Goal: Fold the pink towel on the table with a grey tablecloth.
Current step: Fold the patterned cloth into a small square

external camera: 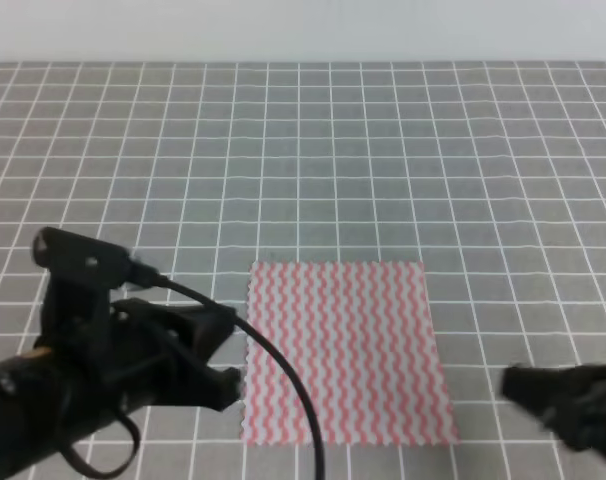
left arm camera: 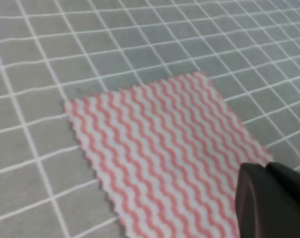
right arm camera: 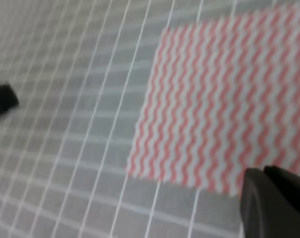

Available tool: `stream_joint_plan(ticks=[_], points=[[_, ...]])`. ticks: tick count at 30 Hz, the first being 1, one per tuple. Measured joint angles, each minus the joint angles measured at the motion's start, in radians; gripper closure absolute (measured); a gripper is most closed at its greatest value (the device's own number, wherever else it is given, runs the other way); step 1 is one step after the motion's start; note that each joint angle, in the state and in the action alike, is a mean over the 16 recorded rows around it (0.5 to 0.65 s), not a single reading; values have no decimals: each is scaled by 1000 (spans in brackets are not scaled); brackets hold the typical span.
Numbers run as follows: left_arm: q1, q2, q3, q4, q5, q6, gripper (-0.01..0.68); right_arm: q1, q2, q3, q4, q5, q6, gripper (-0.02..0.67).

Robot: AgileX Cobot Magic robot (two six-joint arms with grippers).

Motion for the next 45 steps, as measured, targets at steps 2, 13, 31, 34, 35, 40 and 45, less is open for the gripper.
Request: stream_joint_plan(ticks=[2, 13, 31, 34, 35, 40, 45], points=[[-30, 16, -4, -3, -20, 0, 675, 63, 50, -1, 6, -52, 4, 664], [-68, 30, -13, -6, -22, -4, 675, 245, 332, -28, 58, -234, 21, 598], [-68, 30, -13, -6, 19, -3, 675, 248, 524, -61, 169, -297, 21, 377], [-68, 30, -13, -6, 23, -2, 675, 248, 536, -60, 173, -302, 21, 370], [-68, 29, -13, -6, 24, -2, 675, 248, 539, -60, 174, -303, 21, 371], [-68, 29, -13, -5, 31, -2, 675, 248, 556, -60, 182, -307, 21, 370], [-68, 29, -13, -6, 38, -2, 675, 248, 563, -60, 190, -306, 21, 370]])
